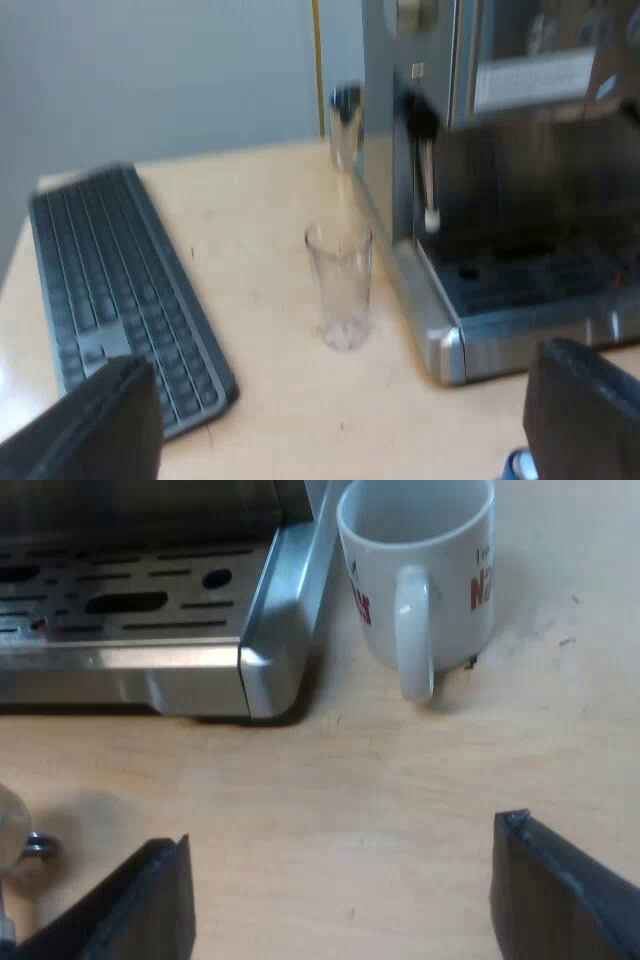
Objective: Grind coffee beans and then tamp
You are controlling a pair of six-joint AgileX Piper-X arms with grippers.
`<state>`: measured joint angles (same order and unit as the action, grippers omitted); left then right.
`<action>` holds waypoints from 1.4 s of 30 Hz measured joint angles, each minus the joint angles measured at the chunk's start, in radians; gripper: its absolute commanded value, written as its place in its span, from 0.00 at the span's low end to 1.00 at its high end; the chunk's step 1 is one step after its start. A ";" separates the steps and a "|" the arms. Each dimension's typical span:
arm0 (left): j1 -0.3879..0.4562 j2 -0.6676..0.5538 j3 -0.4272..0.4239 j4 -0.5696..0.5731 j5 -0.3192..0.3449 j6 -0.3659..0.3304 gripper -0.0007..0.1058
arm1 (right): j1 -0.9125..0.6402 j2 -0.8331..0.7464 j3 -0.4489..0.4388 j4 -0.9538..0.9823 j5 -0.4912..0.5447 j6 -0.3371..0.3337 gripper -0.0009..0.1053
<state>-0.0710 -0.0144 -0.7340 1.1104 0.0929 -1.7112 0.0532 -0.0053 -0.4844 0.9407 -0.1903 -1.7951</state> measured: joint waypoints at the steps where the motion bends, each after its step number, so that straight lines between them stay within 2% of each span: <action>1: 0.000 0.000 0.011 0.000 0.000 0.002 0.81 | 0.000 0.000 0.004 0.001 0.000 0.000 0.60; 8: 0.000 0.000 0.120 0.000 0.000 0.008 0.81 | 0.000 0.000 0.011 0.005 -0.002 0.001 0.60; 14: 0.000 0.002 0.197 -0.009 0.000 0.013 0.81 | 0.000 0.000 0.011 0.005 -0.002 0.027 0.60; 17: 0.000 0.002 0.204 -0.042 -0.003 0.012 0.81 | 0.000 0.000 0.011 0.005 -0.002 0.029 0.60; 42: 0.000 0.002 0.204 -0.043 -0.003 0.012 0.81 | 0.000 0.000 0.011 0.005 0.000 0.029 0.60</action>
<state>-0.0710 -0.0125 -0.5296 1.0676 0.0902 -1.6988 0.0532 -0.0053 -0.4738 0.9456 -0.1900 -1.7659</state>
